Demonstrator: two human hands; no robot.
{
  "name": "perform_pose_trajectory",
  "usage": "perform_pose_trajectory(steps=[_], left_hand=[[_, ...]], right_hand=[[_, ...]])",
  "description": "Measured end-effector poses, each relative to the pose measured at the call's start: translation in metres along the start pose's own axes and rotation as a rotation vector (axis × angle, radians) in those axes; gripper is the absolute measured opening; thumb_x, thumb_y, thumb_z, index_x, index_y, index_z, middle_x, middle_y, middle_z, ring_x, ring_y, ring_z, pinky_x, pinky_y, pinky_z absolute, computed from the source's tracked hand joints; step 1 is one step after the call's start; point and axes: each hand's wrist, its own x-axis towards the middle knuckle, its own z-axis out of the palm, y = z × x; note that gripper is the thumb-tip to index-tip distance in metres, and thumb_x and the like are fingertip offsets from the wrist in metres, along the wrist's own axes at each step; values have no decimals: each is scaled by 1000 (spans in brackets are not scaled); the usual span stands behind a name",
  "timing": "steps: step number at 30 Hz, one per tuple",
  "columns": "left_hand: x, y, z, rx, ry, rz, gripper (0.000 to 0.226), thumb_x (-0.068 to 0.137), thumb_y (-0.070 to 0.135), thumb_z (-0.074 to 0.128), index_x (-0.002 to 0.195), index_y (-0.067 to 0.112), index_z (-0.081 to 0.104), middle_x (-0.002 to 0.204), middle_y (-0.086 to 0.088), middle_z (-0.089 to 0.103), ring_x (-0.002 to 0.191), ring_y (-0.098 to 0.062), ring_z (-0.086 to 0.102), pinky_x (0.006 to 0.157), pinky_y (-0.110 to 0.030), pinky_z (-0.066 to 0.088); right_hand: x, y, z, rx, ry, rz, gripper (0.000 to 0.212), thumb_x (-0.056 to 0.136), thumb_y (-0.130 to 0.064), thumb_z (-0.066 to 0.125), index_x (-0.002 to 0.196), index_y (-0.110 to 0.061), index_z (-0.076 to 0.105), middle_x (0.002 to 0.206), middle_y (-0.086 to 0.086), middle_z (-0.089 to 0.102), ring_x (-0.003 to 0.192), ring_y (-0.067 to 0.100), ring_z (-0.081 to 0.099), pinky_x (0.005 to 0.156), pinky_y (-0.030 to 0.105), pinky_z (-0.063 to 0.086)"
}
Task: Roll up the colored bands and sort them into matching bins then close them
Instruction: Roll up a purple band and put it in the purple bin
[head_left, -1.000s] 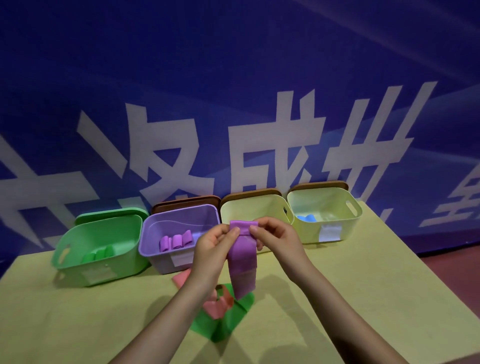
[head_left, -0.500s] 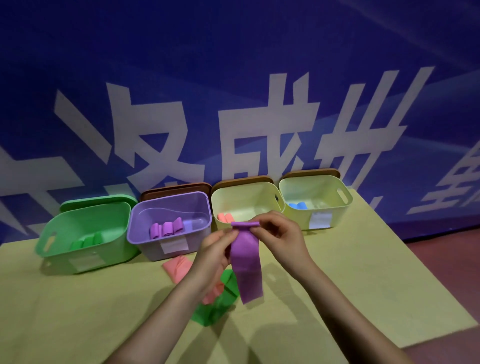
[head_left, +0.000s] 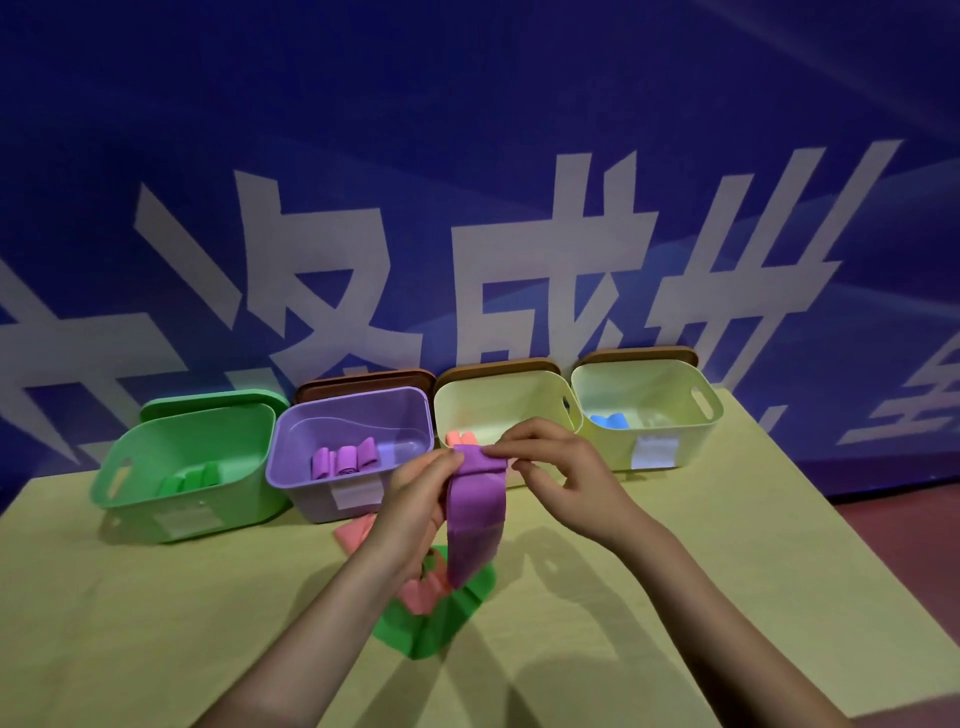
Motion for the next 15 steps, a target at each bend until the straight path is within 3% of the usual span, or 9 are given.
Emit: perform_pose_trajectory(steps=[3, 5, 9, 15], left_hand=[[-2, -5, 2, 50, 8, 41, 20, 96, 5, 49, 89, 7, 67, 84, -10, 66, 79, -21, 60, 73, -32, 46], [-3, -10, 3, 102, -7, 73, 24, 96, 6, 49, 85, 12, 69, 81, -7, 67, 81, -23, 59, 74, -35, 45], [-9, -17, 5, 245, -16, 148, 27, 96, 7, 50, 82, 18, 70, 80, -4, 68, 83, -24, 59, 78, -37, 45], [-10, -19, 8, 432, -33, 312, 24, 96, 11, 51, 85, 25, 67, 81, 6, 68, 80, -10, 60, 73, -29, 46]], right_hand=[[-5, -11, 9, 287, 134, 266, 25, 94, -10, 52, 110, -20, 68, 93, -7, 64, 80, 5, 62, 75, 21, 50], [-7, -16, 15, 375, 179, 406, 15, 95, -12, 57, 103, -17, 69, 78, -7, 65, 67, 6, 59, 65, 21, 50], [-13, -16, 21, 326, 167, 453, 15, 89, -8, 64, 75, -14, 68, 52, -9, 56, 50, 5, 50, 54, 18, 42], [-15, -13, 27, 309, 302, 492, 21, 86, -11, 69, 66, -16, 62, 52, -7, 54, 52, 9, 49, 54, 24, 40]])
